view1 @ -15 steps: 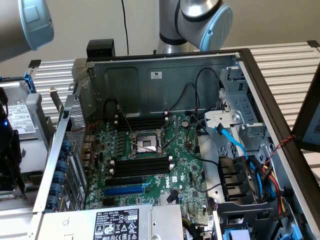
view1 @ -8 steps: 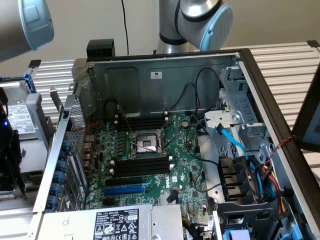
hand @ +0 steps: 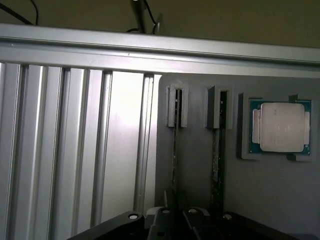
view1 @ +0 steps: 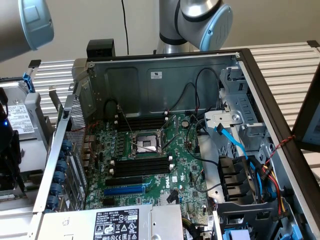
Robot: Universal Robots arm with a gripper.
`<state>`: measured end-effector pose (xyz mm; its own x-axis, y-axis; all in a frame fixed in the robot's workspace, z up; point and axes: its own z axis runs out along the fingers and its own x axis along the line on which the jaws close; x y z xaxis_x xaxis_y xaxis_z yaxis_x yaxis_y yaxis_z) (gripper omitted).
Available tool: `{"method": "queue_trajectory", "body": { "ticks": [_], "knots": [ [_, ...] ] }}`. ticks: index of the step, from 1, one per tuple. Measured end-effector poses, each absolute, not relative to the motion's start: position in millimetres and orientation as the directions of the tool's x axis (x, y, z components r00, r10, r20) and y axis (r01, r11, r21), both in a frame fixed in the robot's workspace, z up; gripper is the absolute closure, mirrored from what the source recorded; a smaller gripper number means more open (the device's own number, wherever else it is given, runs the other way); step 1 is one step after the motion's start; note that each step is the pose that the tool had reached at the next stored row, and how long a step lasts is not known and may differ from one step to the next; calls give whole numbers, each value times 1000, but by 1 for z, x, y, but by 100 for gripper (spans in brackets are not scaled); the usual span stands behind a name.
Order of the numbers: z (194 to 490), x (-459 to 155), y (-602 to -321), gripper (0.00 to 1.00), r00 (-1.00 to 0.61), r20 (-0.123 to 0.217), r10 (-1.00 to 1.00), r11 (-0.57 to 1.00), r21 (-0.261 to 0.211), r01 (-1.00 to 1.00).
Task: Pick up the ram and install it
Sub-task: 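Pick up the ram and move it above insertion slot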
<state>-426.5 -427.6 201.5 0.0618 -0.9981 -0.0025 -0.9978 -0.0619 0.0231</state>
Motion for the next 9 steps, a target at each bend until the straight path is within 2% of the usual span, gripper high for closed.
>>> {"method": "queue_trajectory", "body": {
  "ticks": [9],
  "knots": [
    [202,-427,-428,88,61,-3,-998,-61,23,-998]
  ]
}}
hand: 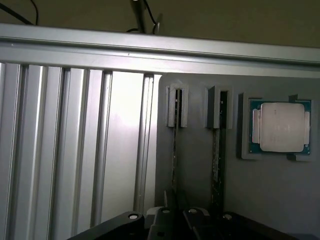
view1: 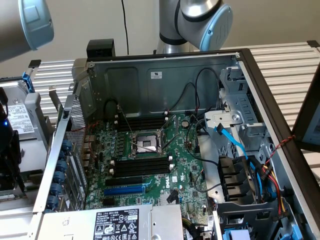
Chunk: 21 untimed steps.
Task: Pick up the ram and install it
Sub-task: 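Pick up the ram and move it above insertion slot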
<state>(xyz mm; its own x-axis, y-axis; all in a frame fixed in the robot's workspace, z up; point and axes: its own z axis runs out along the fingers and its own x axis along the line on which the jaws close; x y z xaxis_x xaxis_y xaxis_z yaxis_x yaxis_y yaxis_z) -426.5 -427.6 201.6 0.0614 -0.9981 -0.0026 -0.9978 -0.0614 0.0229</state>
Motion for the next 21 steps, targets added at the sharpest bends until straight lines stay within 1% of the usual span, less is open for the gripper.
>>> {"method": "queue_trajectory", "body": {
  "ticks": [2,13,21],
  "knots": [
    [205,-426,-428,88,60,-2,-998,-60,21,-998],
    [242,-427,-428,88,53,-2,-999,-53,13,-999],
    [274,-427,-428,88,33,-2,-999,-33,13,-999]
  ]
}}
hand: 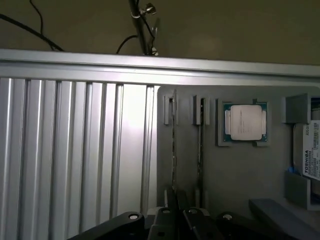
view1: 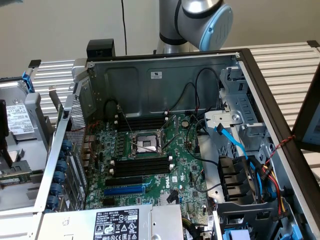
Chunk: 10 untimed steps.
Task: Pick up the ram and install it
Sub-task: 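Pick up the ram and move it above insertion slot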
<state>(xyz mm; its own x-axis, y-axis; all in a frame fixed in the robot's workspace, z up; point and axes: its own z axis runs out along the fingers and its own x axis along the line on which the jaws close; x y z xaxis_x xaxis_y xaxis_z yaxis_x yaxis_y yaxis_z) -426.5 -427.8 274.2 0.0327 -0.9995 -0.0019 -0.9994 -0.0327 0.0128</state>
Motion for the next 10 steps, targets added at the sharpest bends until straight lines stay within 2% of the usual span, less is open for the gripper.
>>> {"method": "queue_trajectory", "body": {
  "ticks": [10],
  "knots": [
    [317,-426,-428,88,-14,-2,-1000,14,13,-1000]
  ]
}}
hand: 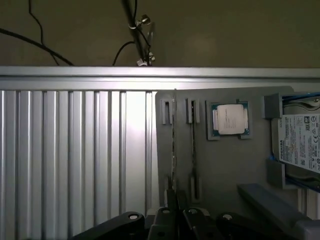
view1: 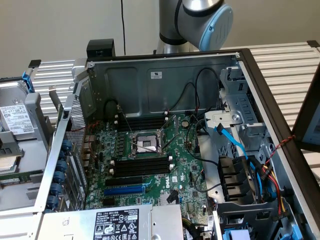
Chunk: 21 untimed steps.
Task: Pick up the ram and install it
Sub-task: 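Pick up the ram and move it above insertion slot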
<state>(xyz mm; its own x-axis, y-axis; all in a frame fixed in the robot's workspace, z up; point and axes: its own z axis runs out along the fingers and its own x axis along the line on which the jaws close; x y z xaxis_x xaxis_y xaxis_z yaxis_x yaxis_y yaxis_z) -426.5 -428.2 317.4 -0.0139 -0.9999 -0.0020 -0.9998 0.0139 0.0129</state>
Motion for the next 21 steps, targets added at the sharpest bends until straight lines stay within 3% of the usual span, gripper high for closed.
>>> {"method": "queue_trajectory", "body": {
  "ticks": [15,21],
  "knots": [
    [383,-426,-430,88,-54,-2,-999,54,14,-998],
    [384,-426,-430,88,-54,-2,-999,54,14,-998]
  ]
}}
